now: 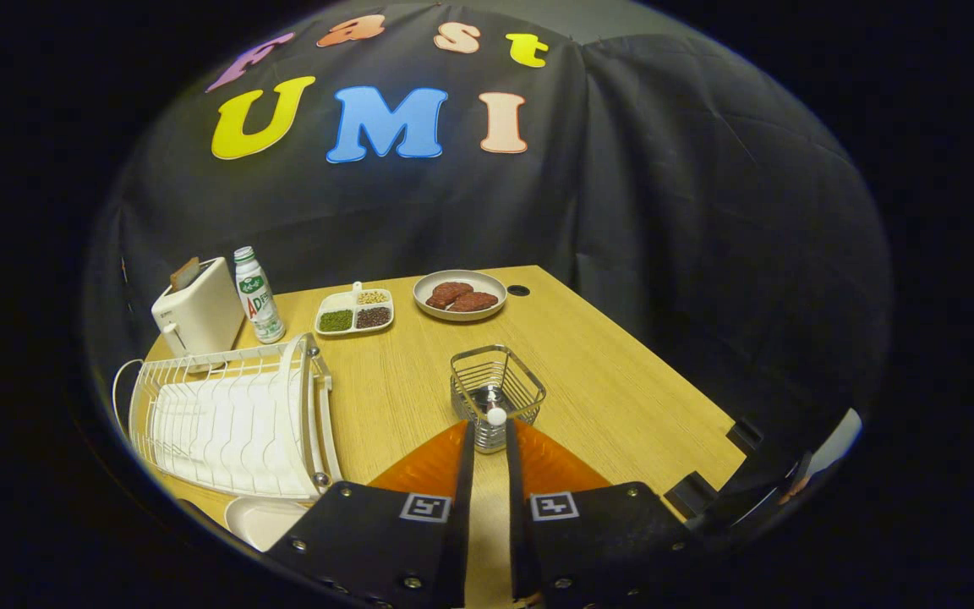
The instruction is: Take the plate from the dish rack, then take the spoon from the basket and place it into the plate.
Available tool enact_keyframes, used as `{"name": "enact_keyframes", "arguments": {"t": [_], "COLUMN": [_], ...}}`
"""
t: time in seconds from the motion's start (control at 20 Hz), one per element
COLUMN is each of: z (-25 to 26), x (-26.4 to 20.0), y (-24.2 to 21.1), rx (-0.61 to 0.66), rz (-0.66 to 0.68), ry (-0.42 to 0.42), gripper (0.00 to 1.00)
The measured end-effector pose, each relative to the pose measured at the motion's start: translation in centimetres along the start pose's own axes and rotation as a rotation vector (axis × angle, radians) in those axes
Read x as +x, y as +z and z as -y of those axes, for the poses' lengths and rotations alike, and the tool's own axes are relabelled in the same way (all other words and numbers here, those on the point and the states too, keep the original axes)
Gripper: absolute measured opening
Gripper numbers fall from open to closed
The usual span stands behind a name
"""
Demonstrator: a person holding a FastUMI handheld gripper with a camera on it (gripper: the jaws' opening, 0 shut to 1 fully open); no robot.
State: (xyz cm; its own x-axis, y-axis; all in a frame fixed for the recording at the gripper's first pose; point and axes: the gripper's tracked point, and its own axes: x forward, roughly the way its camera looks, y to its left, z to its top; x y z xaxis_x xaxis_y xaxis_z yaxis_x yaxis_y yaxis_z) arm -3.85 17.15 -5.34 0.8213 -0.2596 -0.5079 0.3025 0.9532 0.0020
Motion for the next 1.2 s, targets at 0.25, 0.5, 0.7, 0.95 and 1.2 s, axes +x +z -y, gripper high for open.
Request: {"name": "enact_keyframes", "arguments": {"t": [0.25, 0.5, 0.7, 0.95, 1.2], "z": [0.3, 0.1, 0.1, 0.0, 1.1], "x": [2.7, 3.9, 4.0, 3.5, 2.5], "y": [0.3, 0.3, 0.3, 1.0, 2.0], "rx": [0.011, -0.007, -0.026, -0.042, -0.037], "rz": [-0.022, -0.038, -0.037, -0.025, 0.003], "ry": [-0.018, -0.02, -0.022, -0.014, -0.045], "gripper": [0.24, 0.24, 0.14, 0.06, 0.01]}}
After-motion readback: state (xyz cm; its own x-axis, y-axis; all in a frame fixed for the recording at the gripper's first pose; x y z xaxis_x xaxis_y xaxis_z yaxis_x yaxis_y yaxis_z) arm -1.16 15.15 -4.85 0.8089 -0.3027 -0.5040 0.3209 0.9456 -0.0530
